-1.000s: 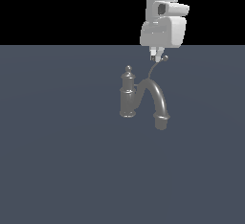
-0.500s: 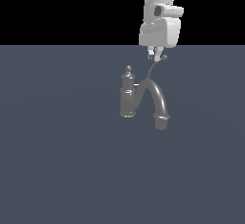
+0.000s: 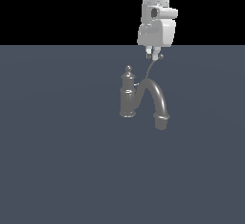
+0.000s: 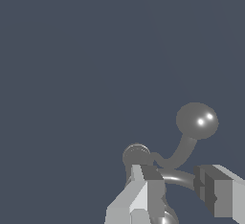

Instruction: Turn on the faucet by rotating a designated handle.

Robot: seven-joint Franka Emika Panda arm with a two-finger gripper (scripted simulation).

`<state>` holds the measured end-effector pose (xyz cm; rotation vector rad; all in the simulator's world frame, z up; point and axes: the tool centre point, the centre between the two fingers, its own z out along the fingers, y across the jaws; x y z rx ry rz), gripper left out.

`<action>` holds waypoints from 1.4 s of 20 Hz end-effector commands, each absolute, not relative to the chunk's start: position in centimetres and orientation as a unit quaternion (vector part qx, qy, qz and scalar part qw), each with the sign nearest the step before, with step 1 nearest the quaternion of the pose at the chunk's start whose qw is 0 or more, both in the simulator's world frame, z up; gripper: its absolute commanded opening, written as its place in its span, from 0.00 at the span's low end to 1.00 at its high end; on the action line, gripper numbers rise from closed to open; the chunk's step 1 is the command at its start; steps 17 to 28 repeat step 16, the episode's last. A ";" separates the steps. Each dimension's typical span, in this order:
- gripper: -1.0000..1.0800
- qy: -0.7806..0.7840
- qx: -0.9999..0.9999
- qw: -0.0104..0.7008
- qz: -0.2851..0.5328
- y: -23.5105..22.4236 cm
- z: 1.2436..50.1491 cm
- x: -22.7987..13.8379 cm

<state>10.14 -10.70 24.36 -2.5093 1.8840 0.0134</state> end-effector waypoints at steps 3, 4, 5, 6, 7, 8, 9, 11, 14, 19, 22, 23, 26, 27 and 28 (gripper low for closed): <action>0.00 0.606 -0.796 0.001 0.001 -11.4 24.2 11.4; 0.00 0.606 -0.795 0.001 0.001 -11.4 24.2 11.6; 0.00 0.607 -0.795 0.001 0.001 -11.4 24.2 11.8; 0.00 0.607 -0.795 0.001 0.001 -11.4 24.2 12.1; 0.00 0.608 -0.794 0.001 0.001 -11.4 24.2 12.3; 0.00 0.608 -0.794 0.001 0.001 -11.4 24.2 12.5; 0.00 0.608 -0.794 0.001 0.001 -11.5 24.2 12.8; 0.00 0.609 -0.793 0.001 0.000 -11.5 24.2 13.2; 0.00 0.610 -0.792 0.000 0.000 -11.5 24.2 13.8; 0.00 0.611 -0.792 0.000 0.000 -11.5 24.2 14.1; 0.00 0.611 -0.792 0.000 0.000 -11.5 24.2 14.1; 0.00 0.611 -0.792 0.000 0.000 -11.5 24.2 14.1; 0.00 0.611 -0.792 0.000 0.000 -11.5 24.2 14.1; 0.00 0.611 -0.792 0.000 0.000 -11.5 24.2 14.1; 0.00 0.611 -0.792 0.000 0.000 -11.5 24.2 14.1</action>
